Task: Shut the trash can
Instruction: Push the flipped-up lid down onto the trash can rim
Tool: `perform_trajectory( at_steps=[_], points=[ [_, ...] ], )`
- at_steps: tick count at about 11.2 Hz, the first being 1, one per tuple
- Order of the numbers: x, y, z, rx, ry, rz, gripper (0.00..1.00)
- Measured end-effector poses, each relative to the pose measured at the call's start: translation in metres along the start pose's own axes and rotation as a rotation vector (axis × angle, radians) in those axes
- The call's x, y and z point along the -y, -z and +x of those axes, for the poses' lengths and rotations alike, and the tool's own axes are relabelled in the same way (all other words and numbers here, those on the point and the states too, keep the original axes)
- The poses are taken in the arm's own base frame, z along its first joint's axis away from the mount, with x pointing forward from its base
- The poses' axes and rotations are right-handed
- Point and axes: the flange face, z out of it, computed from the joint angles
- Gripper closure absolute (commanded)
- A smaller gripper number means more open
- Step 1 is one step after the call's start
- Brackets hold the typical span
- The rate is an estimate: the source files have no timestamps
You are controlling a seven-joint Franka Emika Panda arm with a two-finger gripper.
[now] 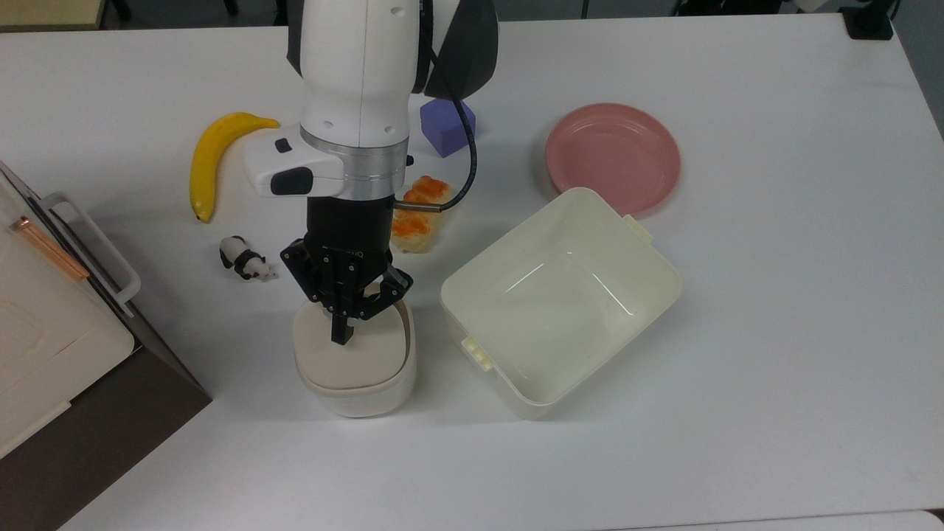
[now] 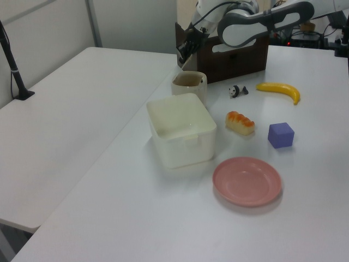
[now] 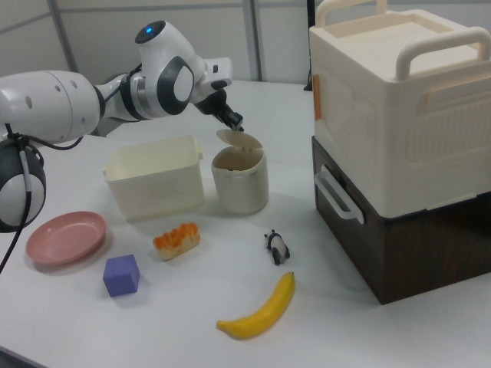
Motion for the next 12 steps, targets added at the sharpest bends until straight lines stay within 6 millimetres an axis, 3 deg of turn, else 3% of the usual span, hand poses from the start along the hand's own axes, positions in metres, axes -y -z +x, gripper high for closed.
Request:
perform_trajectory(
  at_steps=[12],
  points=[
    [-0.007,-0.012,-0.025,0.211,0.119,-0.097,1.00]
  ],
)
